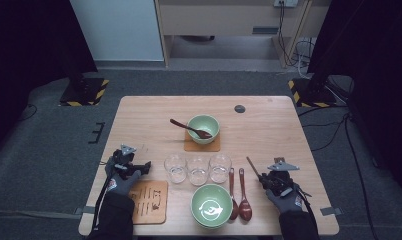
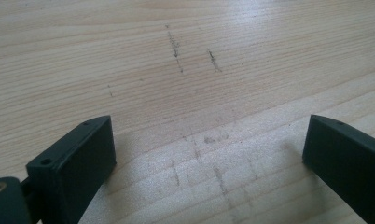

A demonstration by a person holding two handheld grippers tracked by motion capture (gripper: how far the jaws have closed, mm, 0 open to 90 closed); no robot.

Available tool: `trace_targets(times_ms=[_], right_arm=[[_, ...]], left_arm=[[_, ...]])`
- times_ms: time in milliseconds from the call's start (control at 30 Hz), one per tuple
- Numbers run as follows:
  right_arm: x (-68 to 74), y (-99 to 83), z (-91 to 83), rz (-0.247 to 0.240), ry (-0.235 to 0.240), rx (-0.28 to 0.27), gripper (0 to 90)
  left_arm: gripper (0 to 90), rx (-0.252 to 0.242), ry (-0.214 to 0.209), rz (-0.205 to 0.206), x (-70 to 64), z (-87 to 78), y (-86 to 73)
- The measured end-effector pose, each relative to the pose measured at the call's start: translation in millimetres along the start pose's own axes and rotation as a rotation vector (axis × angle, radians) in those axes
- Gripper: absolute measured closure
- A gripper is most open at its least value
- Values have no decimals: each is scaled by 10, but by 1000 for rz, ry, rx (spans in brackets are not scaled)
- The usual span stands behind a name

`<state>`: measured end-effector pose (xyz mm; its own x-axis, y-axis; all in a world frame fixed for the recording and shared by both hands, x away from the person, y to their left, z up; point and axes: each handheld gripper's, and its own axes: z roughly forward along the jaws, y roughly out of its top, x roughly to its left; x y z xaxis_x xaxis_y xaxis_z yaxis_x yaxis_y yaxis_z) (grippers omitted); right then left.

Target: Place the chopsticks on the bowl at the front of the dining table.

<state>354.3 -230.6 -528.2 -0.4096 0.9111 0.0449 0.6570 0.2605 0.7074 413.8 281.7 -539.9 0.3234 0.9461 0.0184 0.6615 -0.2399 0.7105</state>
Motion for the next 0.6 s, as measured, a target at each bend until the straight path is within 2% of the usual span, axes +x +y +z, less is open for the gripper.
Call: trace_targets(times_ms=[67, 267, 600], right_arm=[[-12, -14, -41, 4, 0, -10, 779], [-38, -103, -90, 12, 5, 7, 774], [4, -119, -56, -2, 0, 25, 800]], left_arm=[[16, 0, 0, 0, 0, 0, 0], [16, 0, 0, 0, 0, 0, 0], [16, 0, 0, 0, 0, 0, 0]])
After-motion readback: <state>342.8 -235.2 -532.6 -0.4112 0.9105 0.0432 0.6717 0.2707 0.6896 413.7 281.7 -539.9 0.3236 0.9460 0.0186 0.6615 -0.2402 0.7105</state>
